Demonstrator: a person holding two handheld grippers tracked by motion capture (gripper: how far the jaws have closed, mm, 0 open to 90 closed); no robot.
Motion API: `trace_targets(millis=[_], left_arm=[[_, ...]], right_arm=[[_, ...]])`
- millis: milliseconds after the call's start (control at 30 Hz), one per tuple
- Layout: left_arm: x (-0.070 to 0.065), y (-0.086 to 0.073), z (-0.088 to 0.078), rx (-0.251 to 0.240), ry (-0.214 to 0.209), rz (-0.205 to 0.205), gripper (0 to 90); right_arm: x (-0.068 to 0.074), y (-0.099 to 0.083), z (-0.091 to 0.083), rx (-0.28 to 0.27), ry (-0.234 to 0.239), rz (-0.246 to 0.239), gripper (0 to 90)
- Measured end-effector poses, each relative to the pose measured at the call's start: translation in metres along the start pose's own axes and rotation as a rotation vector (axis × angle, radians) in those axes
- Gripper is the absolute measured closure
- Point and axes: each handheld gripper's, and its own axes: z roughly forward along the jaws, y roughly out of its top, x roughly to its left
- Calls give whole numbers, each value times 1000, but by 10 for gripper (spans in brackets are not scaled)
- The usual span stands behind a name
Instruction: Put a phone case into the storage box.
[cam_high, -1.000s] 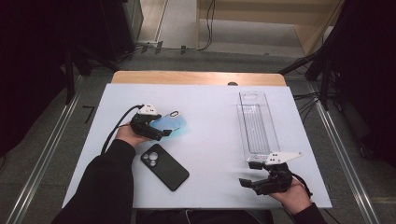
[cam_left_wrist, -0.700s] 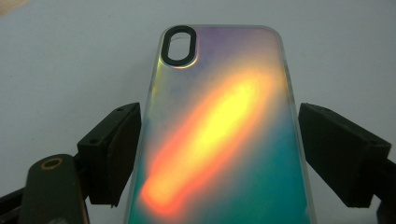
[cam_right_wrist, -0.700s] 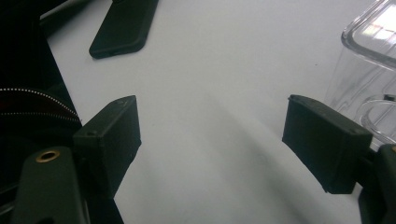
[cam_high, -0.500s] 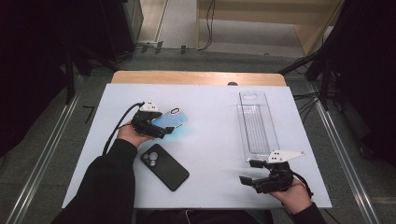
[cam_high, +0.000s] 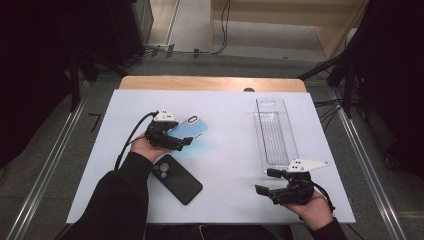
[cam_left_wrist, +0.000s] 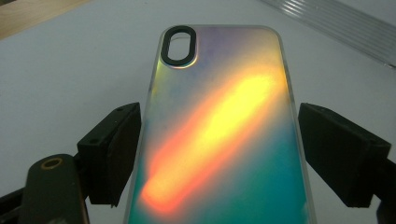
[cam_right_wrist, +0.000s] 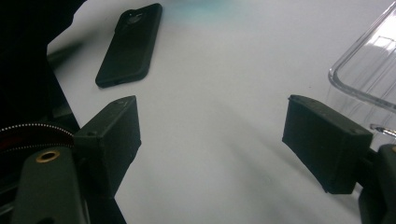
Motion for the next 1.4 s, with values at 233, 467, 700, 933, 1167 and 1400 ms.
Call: trace_targets(millis=[233, 467, 700, 933, 1167, 1400], left_arm=[[-16, 1, -4, -27, 17, -24, 168], [-30, 0, -5, -57, 18, -50, 168], [-38, -3, -5, -67, 15, -80, 168], [-47, -5, -5, -99, 19, -109, 168], [-55, -8, -6, -124, 22, -136, 168], [-61, -11, -4, -142, 5, -154, 168]], right_arm=[[6, 8, 1, -11, -11, -9, 173], [12, 15, 5, 0, -20, -7, 178], [15, 24, 10, 4, -16, 12, 185], [19, 35, 15, -6, -32, 12, 185], [21, 45, 24, -4, -41, 14, 185], [23, 54, 29, -5, -49, 20, 185]])
